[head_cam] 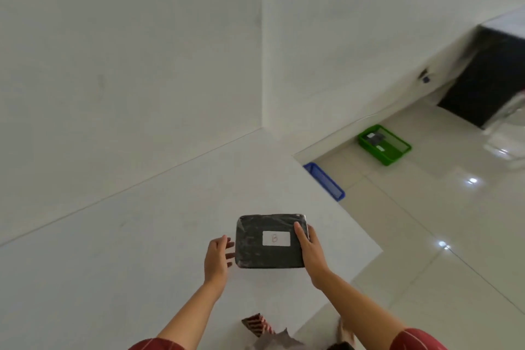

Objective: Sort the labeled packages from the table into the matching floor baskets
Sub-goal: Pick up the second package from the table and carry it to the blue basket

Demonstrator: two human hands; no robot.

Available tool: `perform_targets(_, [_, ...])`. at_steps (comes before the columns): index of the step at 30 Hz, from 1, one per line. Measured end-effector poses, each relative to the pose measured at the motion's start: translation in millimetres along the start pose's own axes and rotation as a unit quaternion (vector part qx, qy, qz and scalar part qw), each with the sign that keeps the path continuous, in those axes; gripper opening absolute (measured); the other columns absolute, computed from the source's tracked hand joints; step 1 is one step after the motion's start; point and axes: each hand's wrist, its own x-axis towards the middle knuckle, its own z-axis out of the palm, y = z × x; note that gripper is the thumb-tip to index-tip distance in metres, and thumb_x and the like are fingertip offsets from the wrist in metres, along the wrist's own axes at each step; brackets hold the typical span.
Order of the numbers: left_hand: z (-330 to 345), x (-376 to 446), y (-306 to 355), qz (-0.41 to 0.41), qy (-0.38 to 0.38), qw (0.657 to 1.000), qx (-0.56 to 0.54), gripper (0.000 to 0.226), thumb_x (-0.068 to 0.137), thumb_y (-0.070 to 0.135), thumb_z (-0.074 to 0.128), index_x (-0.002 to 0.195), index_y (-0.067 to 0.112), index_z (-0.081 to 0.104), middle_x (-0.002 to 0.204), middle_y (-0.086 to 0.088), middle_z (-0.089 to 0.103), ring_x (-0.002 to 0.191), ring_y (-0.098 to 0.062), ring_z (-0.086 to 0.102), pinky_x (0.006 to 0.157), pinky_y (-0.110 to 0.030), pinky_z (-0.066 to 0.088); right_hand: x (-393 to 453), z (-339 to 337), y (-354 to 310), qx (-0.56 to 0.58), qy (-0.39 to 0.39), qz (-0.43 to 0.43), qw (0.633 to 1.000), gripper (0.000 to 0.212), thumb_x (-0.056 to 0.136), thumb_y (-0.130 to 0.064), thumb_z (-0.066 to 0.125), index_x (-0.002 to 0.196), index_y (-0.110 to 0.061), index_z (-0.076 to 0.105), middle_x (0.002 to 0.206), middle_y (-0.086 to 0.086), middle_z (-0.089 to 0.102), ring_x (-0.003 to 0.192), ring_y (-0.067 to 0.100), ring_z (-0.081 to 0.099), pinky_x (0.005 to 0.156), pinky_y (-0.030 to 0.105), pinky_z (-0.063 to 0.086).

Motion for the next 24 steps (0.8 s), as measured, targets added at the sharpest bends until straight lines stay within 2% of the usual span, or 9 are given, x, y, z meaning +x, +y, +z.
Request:
perform_targets(3, [70.0, 2.8, 14.0, 0.007, -0.037, 0.999, 0.025, 0.019, 0.098, 0.026, 0.044, 0.107, 0.011, 0.052, 0.108, -0.009, 0.064, 0.085, -0.025, 0.061, 0.069, -0.031, 0.048, 16.0, -69.9, -13.0, 0.044, 0.061, -0.004, 0.997, 0.034, 0.095, -0.051, 0.048, 0.121, -0.028, 0.049, 0.107, 0.008, 0.067, 0.093, 0.022, 0.067, 0.067, 0.029, 0.055])
perform_targets(7, [192.7, 7.2, 31.8, 0.024, -0.067, 0.997, 0.033, 0.015, 0.096, 0.021, 0.045, 0.102, 0.011, 0.053, 0.105, -0.010, 0.065, 0.082, -0.026, 0.062, 0.064, -0.029, 0.047, 49.6, -171.3, -34.1, 0.065, 0.101, -0.016, 0.993, 0.028, 0.094, -0.050, 0.050, 0.115, -0.032, 0.052, 0.101, 0.002, 0.068, 0.087, 0.016, 0.068, 0.063, 0.027, 0.053])
perform_targets(12, [342.0, 0.4, 42.2, 0.001, -0.049, 0.999, 0.009, 0.016, 0.095, 0.020, 0.046, 0.100, 0.008, 0.055, 0.100, -0.012, 0.064, 0.083, -0.027, 0.062, 0.061, -0.029, 0.051, 97.2, -290.8, -56.6, 0.039, 0.097, -0.023, 0.994, 0.023, 0.094, -0.047, 0.052, 0.110, -0.030, 0.055, 0.094, 0.001, 0.071, 0.074, 0.010, 0.071, 0.051, 0.019, 0.054])
perform_targets(14, [386.6, -8.7, 40.8, -0.006, -0.040, 0.999, 0.021, 0.017, 0.095, 0.024, 0.046, 0.098, 0.010, 0.056, 0.099, -0.012, 0.065, 0.083, -0.025, 0.062, 0.064, -0.030, 0.051, 110.6, -331.7, -67.2, 0.029, 0.087, -0.016, 0.996, 0.024, 0.094, -0.047, 0.052, 0.110, -0.030, 0.055, 0.094, 0.003, 0.072, 0.073, 0.010, 0.072, 0.051, 0.021, 0.055])
perform_targets(19, [456.8, -25.5, 44.5, -0.025, -0.051, 0.998, 0.015, 0.013, 0.095, 0.017, 0.046, 0.097, 0.009, 0.056, 0.093, -0.009, 0.066, 0.070, -0.019, 0.062, 0.058, -0.028, 0.049, 146.2, -409.0, -90.8, 0.032, 0.077, 0.016, 0.996, 0.029, 0.094, -0.049, 0.052, 0.115, -0.030, 0.051, 0.097, 0.003, 0.070, 0.081, 0.017, 0.070, 0.061, 0.030, 0.058])
perform_targets(22, [479.4, -20.9, 45.7, -0.043, -0.040, 0.998, 0.031, 0.016, 0.096, 0.014, 0.045, 0.102, 0.007, 0.057, 0.096, -0.011, 0.067, 0.068, -0.018, 0.059, 0.058, -0.027, 0.044, 177.6, -432.0, -101.7, 0.029, 0.071, 0.035, 0.996, 0.032, 0.093, -0.050, 0.052, 0.118, -0.030, 0.050, 0.099, 0.000, 0.068, 0.083, 0.016, 0.068, 0.064, 0.032, 0.058])
perform_targets(24, [490.7, -9.1, 47.4, -0.063, -0.029, 0.997, 0.035, 0.017, 0.096, 0.014, 0.043, 0.102, 0.008, 0.057, 0.096, -0.011, 0.066, 0.067, -0.018, 0.057, 0.059, -0.027, 0.043, 204.0, -437.6, -108.7, 0.023, 0.063, 0.047, 0.997, 0.034, 0.093, -0.050, 0.052, 0.119, -0.030, 0.050, 0.099, 0.000, 0.067, 0.085, 0.018, 0.068, 0.071, 0.037, 0.059])
